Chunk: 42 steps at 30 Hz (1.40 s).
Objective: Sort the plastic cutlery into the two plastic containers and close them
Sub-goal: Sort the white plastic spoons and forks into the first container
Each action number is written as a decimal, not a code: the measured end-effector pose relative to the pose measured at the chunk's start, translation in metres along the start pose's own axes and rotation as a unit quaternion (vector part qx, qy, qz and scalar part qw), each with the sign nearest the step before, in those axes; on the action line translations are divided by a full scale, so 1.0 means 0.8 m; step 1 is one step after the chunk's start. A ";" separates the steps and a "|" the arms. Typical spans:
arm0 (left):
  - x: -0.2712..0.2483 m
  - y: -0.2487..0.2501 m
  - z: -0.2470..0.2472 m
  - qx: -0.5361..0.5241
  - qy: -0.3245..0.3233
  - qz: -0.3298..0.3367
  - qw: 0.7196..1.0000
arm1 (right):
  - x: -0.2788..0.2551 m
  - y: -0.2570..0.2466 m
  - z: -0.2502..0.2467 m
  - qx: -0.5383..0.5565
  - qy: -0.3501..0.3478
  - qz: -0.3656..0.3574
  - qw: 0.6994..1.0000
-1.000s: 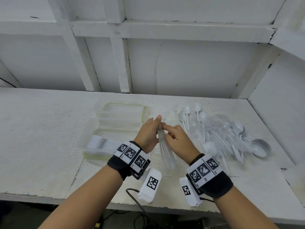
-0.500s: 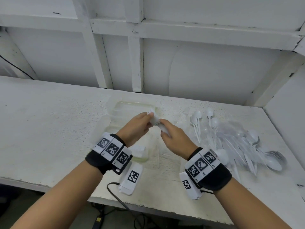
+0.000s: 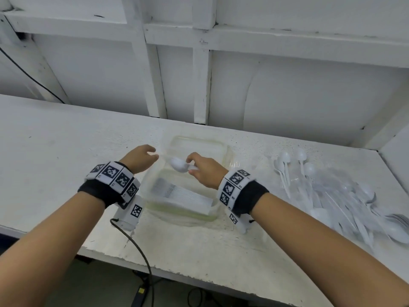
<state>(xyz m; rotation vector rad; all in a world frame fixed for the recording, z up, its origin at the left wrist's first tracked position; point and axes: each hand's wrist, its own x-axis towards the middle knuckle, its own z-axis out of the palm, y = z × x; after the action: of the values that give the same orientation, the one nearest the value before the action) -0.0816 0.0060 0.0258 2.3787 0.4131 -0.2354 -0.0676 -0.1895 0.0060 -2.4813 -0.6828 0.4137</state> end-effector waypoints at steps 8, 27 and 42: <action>0.018 -0.029 0.015 -0.128 -0.008 -0.044 0.991 | 0.030 -0.002 0.031 -0.069 -0.092 0.025 0.993; 0.019 -0.031 0.013 -0.140 -0.002 -0.032 0.990 | 0.026 -0.002 0.033 -0.021 -0.103 0.013 0.994; -0.075 0.147 0.105 -0.067 0.035 0.303 0.950 | -0.142 0.077 -0.068 0.112 0.130 0.034 0.984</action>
<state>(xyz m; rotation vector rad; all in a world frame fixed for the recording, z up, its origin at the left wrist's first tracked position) -0.1004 -0.1470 0.0532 2.2620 -0.2715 0.1558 -0.1156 -0.3187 0.0327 -2.2929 -0.4213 0.1739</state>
